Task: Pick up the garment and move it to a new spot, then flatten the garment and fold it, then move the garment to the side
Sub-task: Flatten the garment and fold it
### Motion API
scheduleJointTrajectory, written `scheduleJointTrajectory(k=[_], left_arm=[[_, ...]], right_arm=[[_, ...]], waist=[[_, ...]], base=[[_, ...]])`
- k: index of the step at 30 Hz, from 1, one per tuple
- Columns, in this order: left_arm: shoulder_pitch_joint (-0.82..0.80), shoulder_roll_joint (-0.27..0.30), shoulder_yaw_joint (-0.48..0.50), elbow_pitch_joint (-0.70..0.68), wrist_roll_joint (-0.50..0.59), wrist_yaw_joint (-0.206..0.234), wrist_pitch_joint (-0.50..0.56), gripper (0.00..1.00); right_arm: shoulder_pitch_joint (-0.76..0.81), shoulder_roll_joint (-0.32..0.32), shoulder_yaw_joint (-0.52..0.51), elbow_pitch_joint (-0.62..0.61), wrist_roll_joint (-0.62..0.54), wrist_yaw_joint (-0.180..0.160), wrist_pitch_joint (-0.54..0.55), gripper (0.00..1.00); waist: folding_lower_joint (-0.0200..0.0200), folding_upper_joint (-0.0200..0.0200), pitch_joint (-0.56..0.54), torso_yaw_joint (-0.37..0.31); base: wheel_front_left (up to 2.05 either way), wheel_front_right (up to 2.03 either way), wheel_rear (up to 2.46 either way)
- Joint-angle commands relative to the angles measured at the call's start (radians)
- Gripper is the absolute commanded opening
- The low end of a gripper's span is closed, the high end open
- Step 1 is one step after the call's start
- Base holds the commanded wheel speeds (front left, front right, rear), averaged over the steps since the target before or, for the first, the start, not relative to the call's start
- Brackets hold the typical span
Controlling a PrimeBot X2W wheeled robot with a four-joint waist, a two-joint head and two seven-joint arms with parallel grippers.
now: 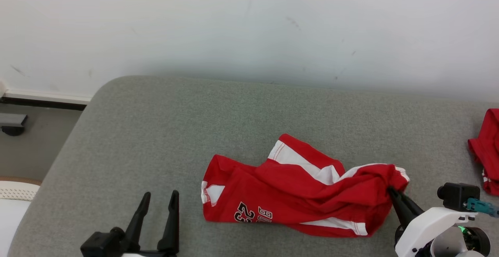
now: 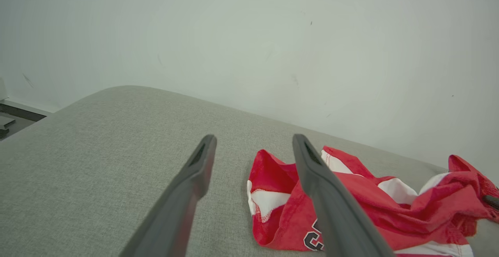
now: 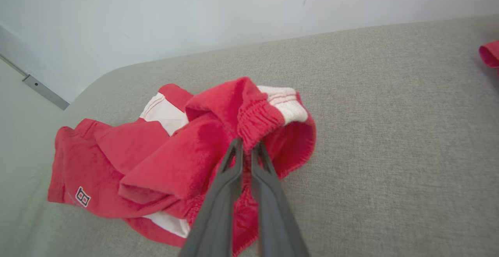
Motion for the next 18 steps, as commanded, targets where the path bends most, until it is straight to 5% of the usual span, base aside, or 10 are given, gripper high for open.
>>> scheduleJointTrajectory(k=[1,10,18], left_arm=[[-0.001,0.001,0.004,0.002,0.01,-0.003,-0.002,1.0],[-0.013,-0.001,0.004,0.005,0.015,-0.01,-0.002,1.0],[-0.055,-0.003,-0.006,-0.006,0.011,-0.015,-0.002,1.0]], right_arm=[[0.013,-0.008,-0.007,-0.008,0.015,0.0,-0.009,0.0],[-0.042,-0.019,-0.03,-0.044,0.091,0.0,0.019,0.0],[-0.239,-0.116,-0.065,0.006,0.135,0.0,0.086,0.0]], waist=[[0.0,-0.0001,0.0,0.005],[0.0,-0.0001,0.016,0.032],[0.0,-0.0001,0.118,0.083]], base=[[0.0,0.0,0.0],[0.0,0.0,0.0],[0.0,0.0,0.0]])
